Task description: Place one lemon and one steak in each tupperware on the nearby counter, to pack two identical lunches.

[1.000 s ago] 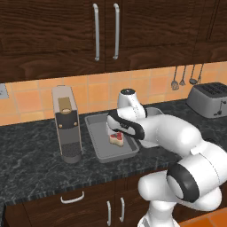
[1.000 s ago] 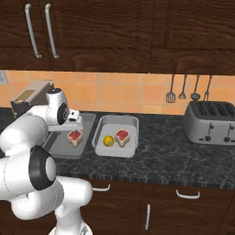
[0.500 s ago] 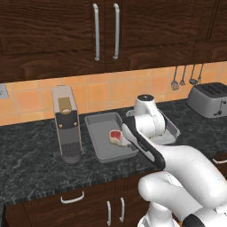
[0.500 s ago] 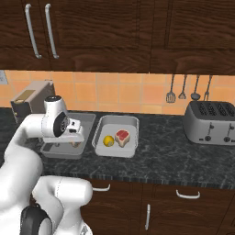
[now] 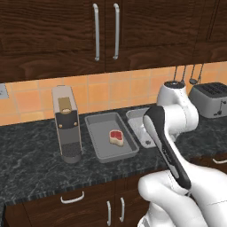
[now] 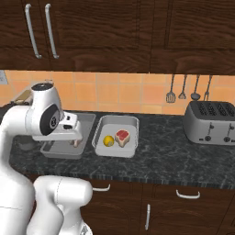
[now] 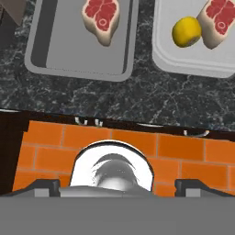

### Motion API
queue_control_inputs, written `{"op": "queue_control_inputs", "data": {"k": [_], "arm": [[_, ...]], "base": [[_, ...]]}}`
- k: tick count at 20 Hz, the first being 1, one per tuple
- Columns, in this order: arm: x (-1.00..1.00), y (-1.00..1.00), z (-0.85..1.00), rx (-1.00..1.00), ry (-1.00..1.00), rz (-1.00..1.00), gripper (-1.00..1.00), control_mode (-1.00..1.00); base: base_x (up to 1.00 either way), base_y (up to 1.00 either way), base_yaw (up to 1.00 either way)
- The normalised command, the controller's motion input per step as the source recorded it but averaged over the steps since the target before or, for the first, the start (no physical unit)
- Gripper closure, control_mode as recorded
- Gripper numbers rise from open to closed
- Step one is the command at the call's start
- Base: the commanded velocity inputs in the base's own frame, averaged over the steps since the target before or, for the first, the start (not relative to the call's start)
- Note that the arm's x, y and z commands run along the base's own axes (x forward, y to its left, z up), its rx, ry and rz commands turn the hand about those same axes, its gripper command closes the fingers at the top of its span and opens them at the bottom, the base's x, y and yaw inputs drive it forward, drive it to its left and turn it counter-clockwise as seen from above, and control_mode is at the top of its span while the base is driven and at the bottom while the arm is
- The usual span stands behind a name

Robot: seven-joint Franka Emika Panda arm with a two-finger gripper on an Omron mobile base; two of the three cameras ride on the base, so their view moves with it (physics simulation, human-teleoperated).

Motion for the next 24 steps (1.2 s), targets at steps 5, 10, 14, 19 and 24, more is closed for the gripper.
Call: {"op": "queue_control_inputs", "data": {"k": [5,10,14,19,24], "arm": [[-0.80,-0.27,0.44,0.00,-0.08,0.00,-1.00,-1.00],[-0.28,-0.07,0.05,0.00,-0.08,0.00,-1.00,-1.00],[0.00,0.00,0.00,0.00,0.00,0.00,-1.00,-1.00],[0.00,0.00,0.00,0.00,0.00,0.00,-1.00,1.00],[0.00,0.00,0.00,0.00,0.00,0.00,-1.00,1.00]], "base": [[0.00,0.00,0.00],[0.00,0.00,0.00],[0.00,0.00,0.00],[-0.11,-0.04,-0.01],[-0.87,-0.65,-0.26]]}}
